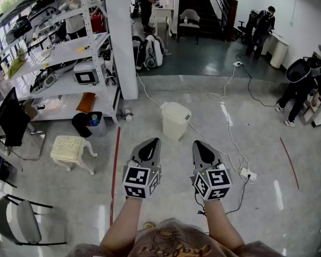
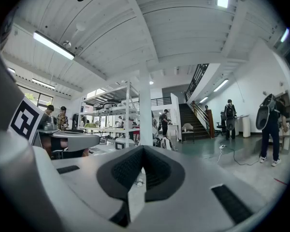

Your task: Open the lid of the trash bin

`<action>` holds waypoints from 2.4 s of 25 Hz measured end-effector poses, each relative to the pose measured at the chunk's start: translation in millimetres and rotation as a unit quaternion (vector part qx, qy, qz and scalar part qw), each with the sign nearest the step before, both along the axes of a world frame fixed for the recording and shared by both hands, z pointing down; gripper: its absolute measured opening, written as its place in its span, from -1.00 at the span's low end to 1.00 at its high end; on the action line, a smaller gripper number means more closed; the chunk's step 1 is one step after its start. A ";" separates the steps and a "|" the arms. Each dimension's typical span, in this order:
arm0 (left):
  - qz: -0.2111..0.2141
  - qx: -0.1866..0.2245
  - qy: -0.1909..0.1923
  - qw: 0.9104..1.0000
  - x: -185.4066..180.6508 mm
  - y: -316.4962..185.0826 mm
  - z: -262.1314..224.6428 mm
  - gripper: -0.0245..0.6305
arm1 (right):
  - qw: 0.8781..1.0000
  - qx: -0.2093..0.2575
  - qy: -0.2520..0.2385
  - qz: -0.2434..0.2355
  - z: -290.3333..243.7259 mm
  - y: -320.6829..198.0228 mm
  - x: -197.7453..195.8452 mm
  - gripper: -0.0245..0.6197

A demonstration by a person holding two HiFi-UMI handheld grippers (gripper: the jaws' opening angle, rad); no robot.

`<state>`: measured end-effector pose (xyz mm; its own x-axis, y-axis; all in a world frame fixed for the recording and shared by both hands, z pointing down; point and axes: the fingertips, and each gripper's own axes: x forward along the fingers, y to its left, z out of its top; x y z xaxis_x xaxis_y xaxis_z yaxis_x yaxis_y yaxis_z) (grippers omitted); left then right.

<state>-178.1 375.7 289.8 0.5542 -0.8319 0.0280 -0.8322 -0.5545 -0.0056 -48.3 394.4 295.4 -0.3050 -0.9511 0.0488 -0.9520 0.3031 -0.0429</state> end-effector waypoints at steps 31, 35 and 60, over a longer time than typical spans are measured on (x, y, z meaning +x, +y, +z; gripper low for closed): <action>-0.028 0.005 0.002 1.000 23.2 -47.5 3.1 -0.89 | 1.000 0.004 -0.015 -0.021 10.1 -37.0 53.7 -0.83; -0.028 0.007 0.006 1.000 27.5 -68.2 4.2 -0.89 | 1.000 0.005 -0.013 -0.019 11.7 -55.0 58.7 -0.83; 0.038 -0.011 0.002 0.999 40.8 -255.8 10.9 -0.89 | 1.000 0.004 -0.019 0.025 9.4 -226.6 60.1 -0.83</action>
